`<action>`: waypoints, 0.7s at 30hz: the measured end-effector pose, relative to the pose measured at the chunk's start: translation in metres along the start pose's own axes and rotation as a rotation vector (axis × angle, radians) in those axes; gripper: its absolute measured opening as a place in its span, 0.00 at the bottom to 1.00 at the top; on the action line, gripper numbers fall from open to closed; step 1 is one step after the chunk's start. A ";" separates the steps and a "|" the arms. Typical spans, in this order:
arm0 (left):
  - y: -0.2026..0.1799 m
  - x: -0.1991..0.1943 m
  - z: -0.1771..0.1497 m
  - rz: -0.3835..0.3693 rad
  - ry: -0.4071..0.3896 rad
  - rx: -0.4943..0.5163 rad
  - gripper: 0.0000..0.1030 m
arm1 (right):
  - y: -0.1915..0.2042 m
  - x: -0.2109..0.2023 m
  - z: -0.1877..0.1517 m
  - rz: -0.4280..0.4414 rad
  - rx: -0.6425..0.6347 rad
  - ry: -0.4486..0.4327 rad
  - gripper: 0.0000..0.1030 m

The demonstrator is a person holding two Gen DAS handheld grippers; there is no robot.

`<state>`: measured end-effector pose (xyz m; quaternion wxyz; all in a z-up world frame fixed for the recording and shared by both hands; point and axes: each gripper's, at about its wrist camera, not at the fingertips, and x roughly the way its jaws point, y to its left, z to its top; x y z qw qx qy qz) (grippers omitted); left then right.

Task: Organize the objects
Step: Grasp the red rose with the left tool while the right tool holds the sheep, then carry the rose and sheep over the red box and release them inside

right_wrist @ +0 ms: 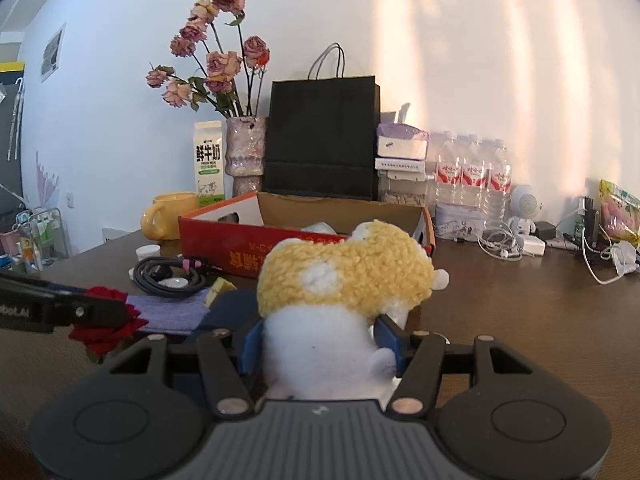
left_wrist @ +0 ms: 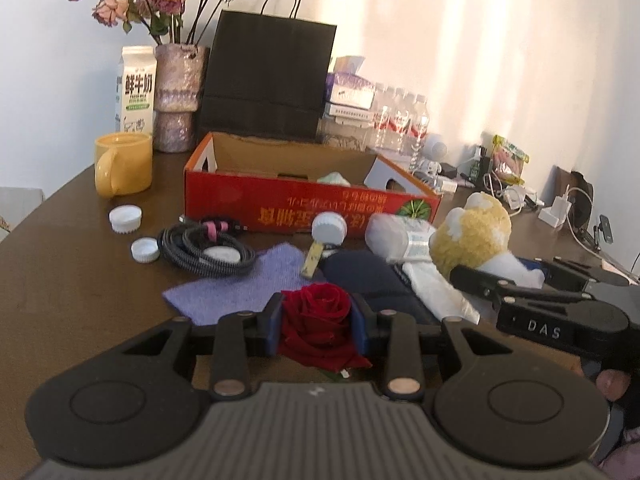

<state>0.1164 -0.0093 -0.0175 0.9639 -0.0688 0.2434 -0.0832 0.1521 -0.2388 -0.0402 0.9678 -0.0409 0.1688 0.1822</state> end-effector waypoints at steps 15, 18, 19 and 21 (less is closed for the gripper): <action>-0.002 0.011 0.052 0.001 -0.121 0.006 0.34 | 0.020 0.020 0.047 0.028 -0.062 -0.066 0.56; 0.000 0.018 0.064 0.006 -0.142 0.000 0.34 | 0.024 0.029 0.056 0.031 -0.068 -0.078 0.56; 0.001 0.020 0.069 0.009 -0.151 -0.004 0.34 | 0.025 0.032 0.059 0.030 -0.071 -0.082 0.56; 0.003 0.025 0.078 0.012 -0.167 -0.011 0.34 | 0.025 0.040 0.067 0.028 -0.074 -0.091 0.56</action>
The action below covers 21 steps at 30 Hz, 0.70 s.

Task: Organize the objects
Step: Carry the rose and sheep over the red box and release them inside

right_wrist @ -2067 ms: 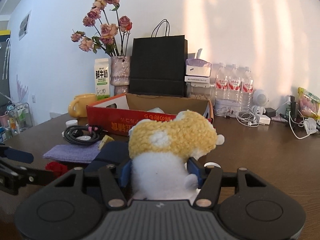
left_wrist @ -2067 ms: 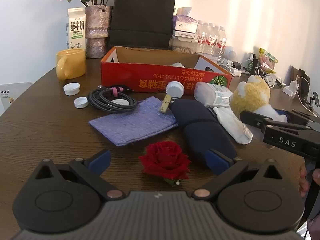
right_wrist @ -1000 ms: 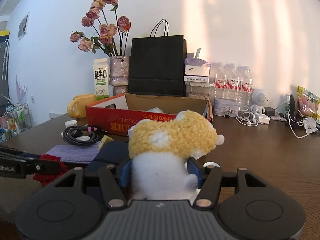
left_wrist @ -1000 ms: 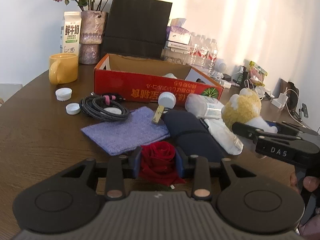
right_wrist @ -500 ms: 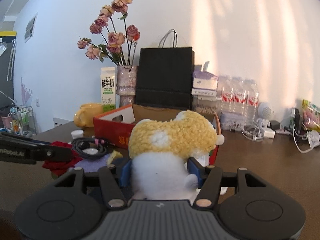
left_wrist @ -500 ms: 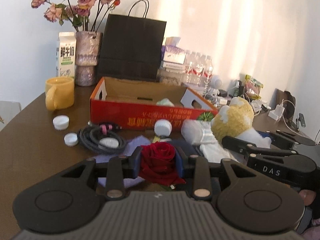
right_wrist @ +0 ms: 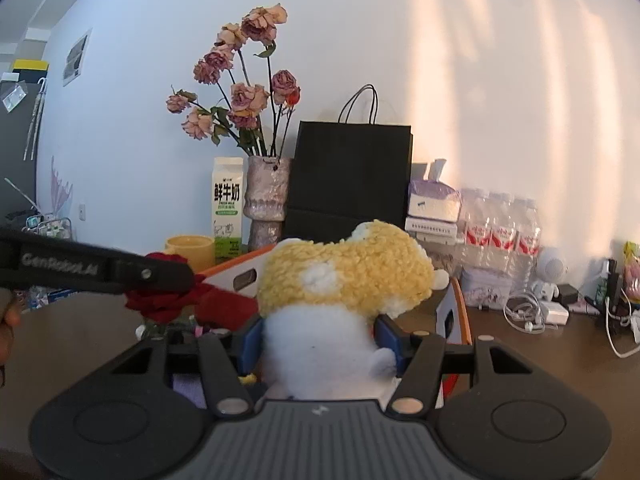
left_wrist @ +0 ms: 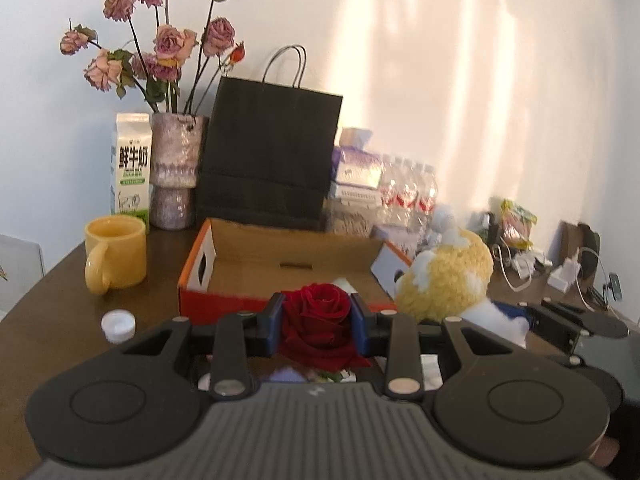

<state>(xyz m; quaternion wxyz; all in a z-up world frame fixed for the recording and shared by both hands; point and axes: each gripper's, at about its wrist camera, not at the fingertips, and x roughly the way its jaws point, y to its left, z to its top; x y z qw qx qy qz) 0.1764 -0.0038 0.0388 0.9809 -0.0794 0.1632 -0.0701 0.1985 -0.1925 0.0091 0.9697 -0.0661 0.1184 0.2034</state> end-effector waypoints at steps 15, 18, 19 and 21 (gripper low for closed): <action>0.010 0.081 0.053 0.021 -0.044 -0.053 0.34 | -0.022 0.079 0.042 -0.036 0.026 -0.027 0.56; 0.013 0.099 0.056 0.031 -0.036 -0.061 0.34 | -0.031 0.097 0.046 -0.047 0.039 -0.017 0.56; 0.014 0.106 0.057 0.036 -0.032 -0.065 0.34 | -0.033 0.104 0.046 -0.051 0.045 -0.014 0.56; 0.016 0.117 0.057 0.042 -0.023 -0.071 0.34 | -0.040 0.115 0.046 -0.062 0.070 -0.013 0.56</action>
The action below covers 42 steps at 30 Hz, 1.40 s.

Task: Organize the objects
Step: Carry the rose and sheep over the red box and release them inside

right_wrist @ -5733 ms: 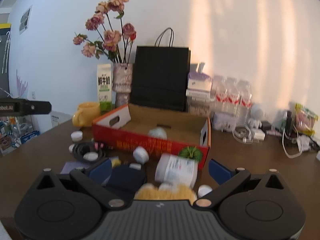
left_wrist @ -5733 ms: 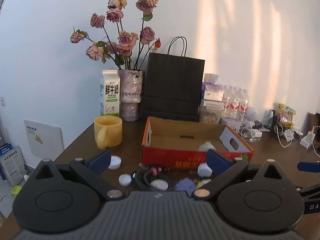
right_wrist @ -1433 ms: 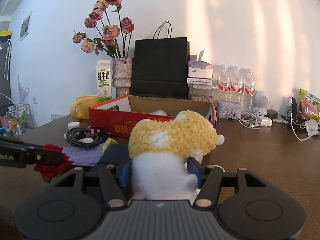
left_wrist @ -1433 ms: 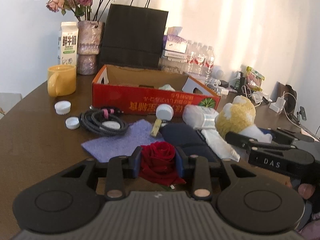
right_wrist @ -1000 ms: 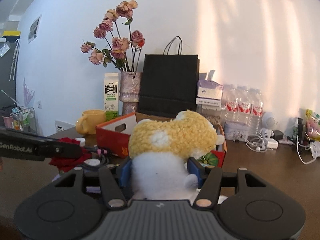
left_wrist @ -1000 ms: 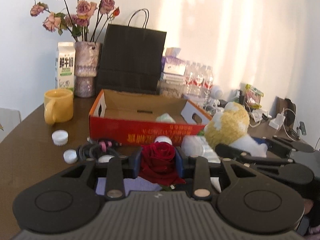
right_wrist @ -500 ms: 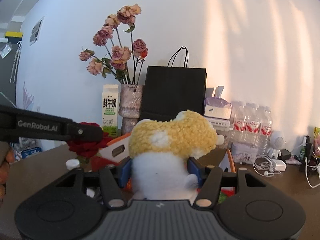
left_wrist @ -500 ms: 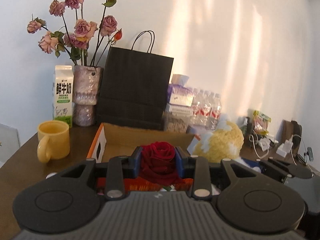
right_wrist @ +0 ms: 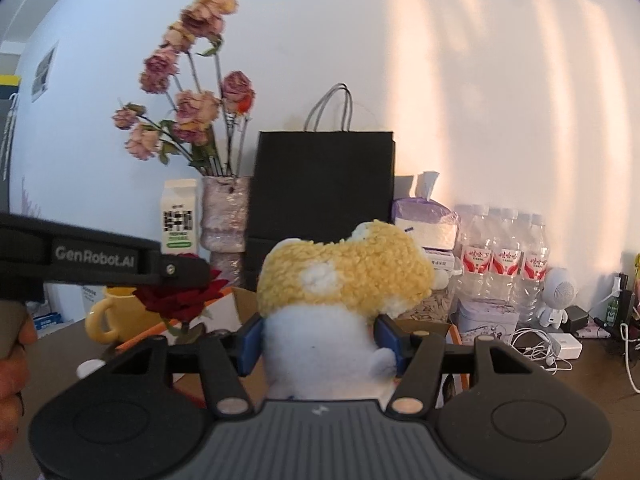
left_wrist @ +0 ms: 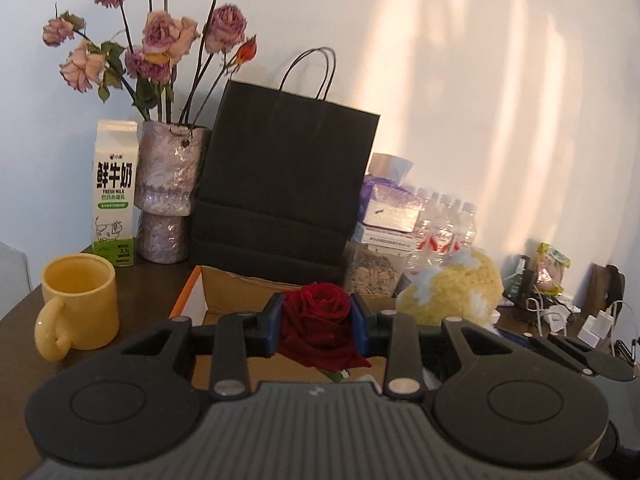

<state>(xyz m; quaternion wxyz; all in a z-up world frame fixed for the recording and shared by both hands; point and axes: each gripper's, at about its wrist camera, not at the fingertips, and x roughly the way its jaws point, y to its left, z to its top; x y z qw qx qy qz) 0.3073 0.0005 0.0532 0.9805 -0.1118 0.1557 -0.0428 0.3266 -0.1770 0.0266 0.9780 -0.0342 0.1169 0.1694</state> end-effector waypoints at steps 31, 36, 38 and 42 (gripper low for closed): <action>0.023 0.059 -0.014 0.157 0.070 0.021 1.00 | -0.030 0.057 -0.036 -0.050 0.069 0.169 1.00; 0.025 0.059 -0.014 0.170 0.074 0.015 1.00 | -0.030 0.058 -0.035 -0.050 0.070 0.171 1.00; 0.026 0.059 -0.014 0.171 0.073 0.014 1.00 | -0.031 0.058 -0.036 -0.051 0.071 0.171 1.00; 0.025 0.058 -0.014 0.165 0.076 0.017 1.00 | -0.030 0.057 -0.036 -0.049 0.070 0.174 1.00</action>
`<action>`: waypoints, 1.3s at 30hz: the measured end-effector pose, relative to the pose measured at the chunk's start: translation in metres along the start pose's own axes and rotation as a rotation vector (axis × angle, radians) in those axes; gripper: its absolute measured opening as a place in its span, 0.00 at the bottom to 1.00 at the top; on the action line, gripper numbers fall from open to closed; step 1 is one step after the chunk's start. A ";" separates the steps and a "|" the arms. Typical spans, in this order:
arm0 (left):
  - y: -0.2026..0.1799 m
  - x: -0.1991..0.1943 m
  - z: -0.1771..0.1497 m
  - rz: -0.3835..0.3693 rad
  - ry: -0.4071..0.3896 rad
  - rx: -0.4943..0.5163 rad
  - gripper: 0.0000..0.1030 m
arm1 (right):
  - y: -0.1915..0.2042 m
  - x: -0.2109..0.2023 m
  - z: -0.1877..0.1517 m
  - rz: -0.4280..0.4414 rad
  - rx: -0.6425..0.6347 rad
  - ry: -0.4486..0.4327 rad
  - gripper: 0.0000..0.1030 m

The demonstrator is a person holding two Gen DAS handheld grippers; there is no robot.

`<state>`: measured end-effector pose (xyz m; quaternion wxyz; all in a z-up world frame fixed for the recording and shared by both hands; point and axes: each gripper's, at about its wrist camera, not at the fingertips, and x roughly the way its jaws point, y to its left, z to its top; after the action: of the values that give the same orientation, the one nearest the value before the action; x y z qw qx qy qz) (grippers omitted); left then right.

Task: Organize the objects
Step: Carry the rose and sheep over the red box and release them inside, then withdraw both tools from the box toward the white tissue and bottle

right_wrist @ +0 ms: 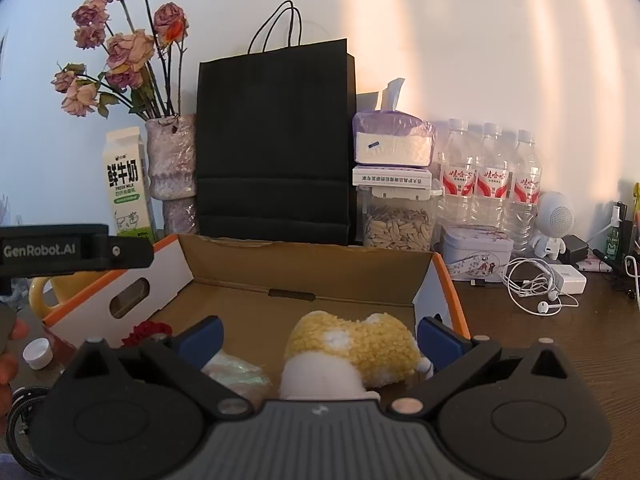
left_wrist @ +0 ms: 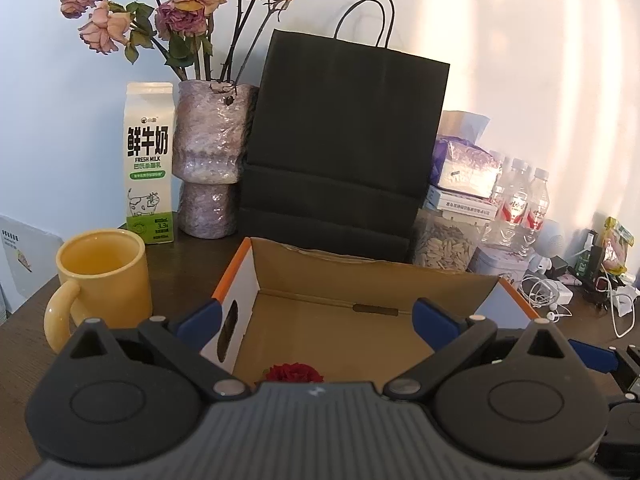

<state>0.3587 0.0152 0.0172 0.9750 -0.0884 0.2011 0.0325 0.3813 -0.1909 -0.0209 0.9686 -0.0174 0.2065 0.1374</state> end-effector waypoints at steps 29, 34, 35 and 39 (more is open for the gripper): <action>0.005 -0.081 0.005 0.001 -0.048 0.061 1.00 | -0.001 -0.081 0.009 0.008 -0.040 -0.046 1.00; 0.014 -0.099 0.002 0.019 -0.039 0.055 1.00 | -0.004 -0.102 -0.002 0.002 -0.059 -0.029 1.00; 0.016 -0.103 0.000 0.022 -0.036 0.053 1.00 | -0.005 -0.105 -0.005 0.000 -0.062 -0.022 1.00; 0.022 -0.117 -0.010 0.031 -0.016 0.062 1.00 | -0.008 -0.118 -0.020 0.007 -0.069 0.018 1.00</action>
<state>0.2456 0.0318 0.0516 0.9782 -0.0545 0.1957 0.0419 0.2723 -0.2309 0.0084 0.9650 -0.0512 0.2106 0.1477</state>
